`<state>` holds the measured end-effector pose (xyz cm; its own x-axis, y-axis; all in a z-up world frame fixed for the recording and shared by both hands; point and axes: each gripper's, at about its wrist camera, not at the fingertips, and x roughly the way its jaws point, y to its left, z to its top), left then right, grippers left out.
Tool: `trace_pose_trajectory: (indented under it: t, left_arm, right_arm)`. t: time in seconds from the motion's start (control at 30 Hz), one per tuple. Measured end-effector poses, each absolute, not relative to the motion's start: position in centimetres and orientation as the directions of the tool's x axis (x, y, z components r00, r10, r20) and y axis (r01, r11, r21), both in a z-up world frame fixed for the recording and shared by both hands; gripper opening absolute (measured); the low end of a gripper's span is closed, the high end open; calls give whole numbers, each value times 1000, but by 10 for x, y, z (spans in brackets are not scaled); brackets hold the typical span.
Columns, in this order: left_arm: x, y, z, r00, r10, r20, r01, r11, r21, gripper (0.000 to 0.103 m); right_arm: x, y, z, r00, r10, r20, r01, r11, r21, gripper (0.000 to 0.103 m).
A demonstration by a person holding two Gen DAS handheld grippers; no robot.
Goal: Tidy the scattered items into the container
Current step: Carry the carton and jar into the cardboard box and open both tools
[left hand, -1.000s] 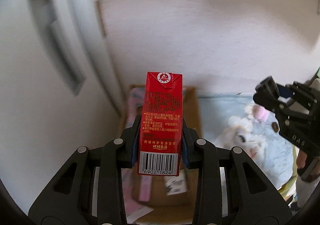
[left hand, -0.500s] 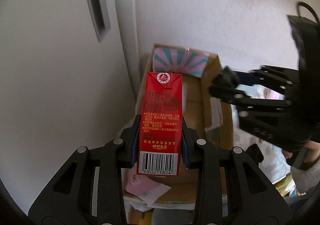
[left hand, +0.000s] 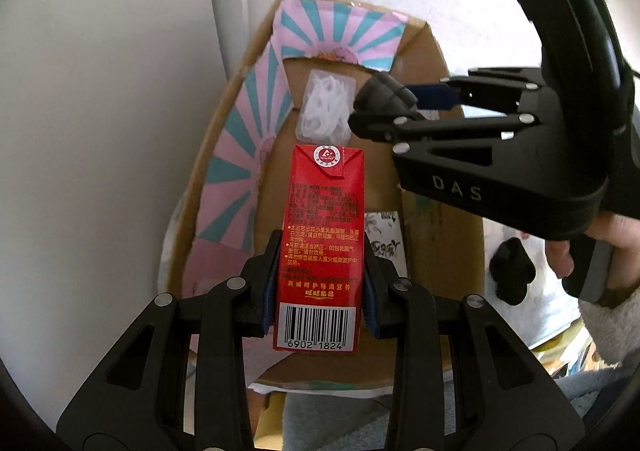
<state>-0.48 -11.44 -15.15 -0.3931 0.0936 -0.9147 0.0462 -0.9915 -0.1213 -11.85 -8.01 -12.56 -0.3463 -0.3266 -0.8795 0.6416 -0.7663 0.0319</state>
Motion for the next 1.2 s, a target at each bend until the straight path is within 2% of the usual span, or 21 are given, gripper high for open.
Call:
trace_pose_trajectory:
  t: [0.27, 0.63, 0.67, 0.7, 0.73, 0.77, 0.8, 0.87, 0.93, 0.97, 1.2]
  left_arm:
    - [-17, -104, -176, -367, 89, -926, 41, -993, -112, 30]
    - [-18, -106, -179, -354, 95, -930, 34, -993, -114, 30]
    - [-17, -107, -178, -353, 95, -931, 33, -993, -114, 32]
    - [-17, -107, -178, -349, 99, -932, 29, -993, -117, 45]
    - [-18, -107, -178, -345, 98, -933, 28, -993, -115, 59]
    - [-18, -107, -177, -347, 94, -933, 30, -993, -111, 83]
    - [-17, -107, -175, -359, 94, -928, 30, -993, -112, 96]
    - [-16, -109, -168, -386, 117, -915, 24, -990, -137, 97]
    - [-16, -110, -164, -392, 122, -912, 25, -989, -143, 99]
    - [-17, -110, -163, -393, 119, -912, 26, -990, -140, 99]
    - [-18, -115, -169, -361, 86, -928, 69, -991, -118, 99]
  right_arm:
    - [-115, -75, -125, -334, -320, -887, 638, -769, 37, 32]
    - [-119, -73, -126, -337, -311, -889, 622, -782, 37, 32]
    - [-120, -73, -126, -339, -309, -889, 621, -783, 35, 32]
    - [-121, -73, -126, -342, -306, -889, 616, -787, 34, 32]
    - [-122, -73, -127, -343, -305, -889, 612, -790, 35, 32]
    - [-122, -73, -127, -341, -310, -888, 607, -794, 44, 37]
    - [-123, -72, -126, -341, -318, -884, 600, -798, 56, 43]
    - [-123, -69, -122, -362, -333, -871, 591, -804, 62, 65]
    - [-121, -65, -113, -400, -344, -849, 582, -811, 54, 74]
    - [-121, -64, -110, -410, -346, -844, 580, -813, 52, 76]
    - [-120, -52, -94, -445, -367, -817, 547, -833, 77, 77]
